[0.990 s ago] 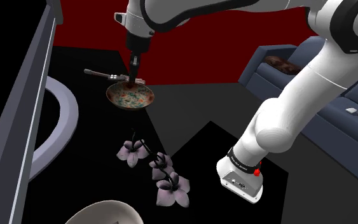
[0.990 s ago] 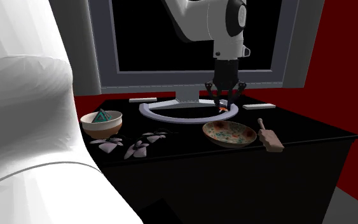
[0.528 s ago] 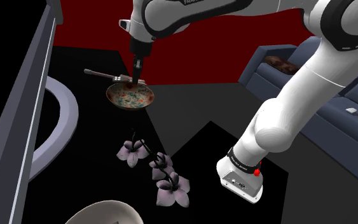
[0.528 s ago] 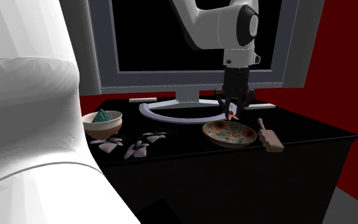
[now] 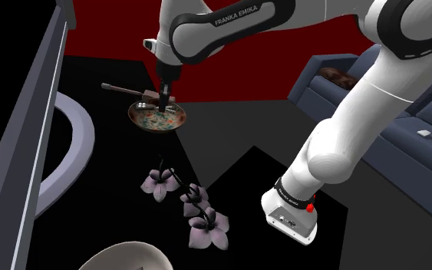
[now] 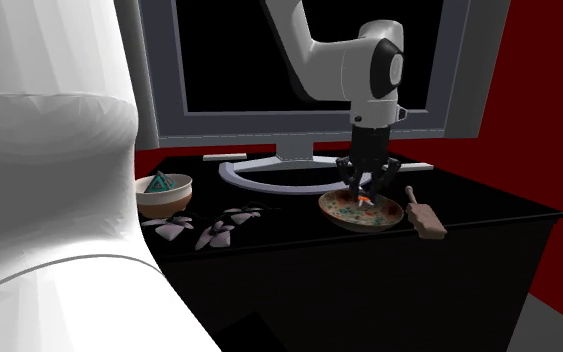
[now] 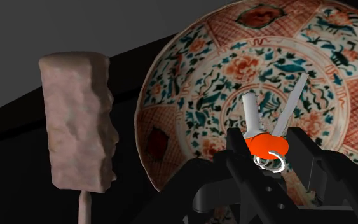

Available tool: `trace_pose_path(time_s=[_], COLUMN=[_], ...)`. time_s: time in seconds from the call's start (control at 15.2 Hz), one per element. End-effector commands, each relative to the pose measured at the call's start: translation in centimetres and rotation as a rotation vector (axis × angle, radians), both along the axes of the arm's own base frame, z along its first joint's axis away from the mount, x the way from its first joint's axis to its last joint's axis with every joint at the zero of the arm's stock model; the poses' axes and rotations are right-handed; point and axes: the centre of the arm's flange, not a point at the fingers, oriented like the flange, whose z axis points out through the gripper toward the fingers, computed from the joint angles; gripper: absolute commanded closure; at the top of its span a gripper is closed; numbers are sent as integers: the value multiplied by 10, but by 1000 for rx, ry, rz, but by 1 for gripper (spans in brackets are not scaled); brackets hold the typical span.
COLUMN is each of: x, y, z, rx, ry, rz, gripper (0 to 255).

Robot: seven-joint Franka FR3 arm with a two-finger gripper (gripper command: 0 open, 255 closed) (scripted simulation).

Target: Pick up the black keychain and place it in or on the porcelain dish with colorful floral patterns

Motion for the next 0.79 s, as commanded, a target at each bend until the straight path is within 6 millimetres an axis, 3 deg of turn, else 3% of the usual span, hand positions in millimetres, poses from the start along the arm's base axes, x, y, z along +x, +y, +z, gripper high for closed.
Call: trace_pose_path(time_s=[0.0, 0.53, 0.59, 0.73], x=[-1, -1, -1, -1], y=[0, 0, 0, 0], z=[-11, -12, -12, -12], rx=[0, 0, 0, 0], ry=[-1, 0, 0, 0], rz=[0, 0, 0, 0], gripper=[255, 255, 0, 0])
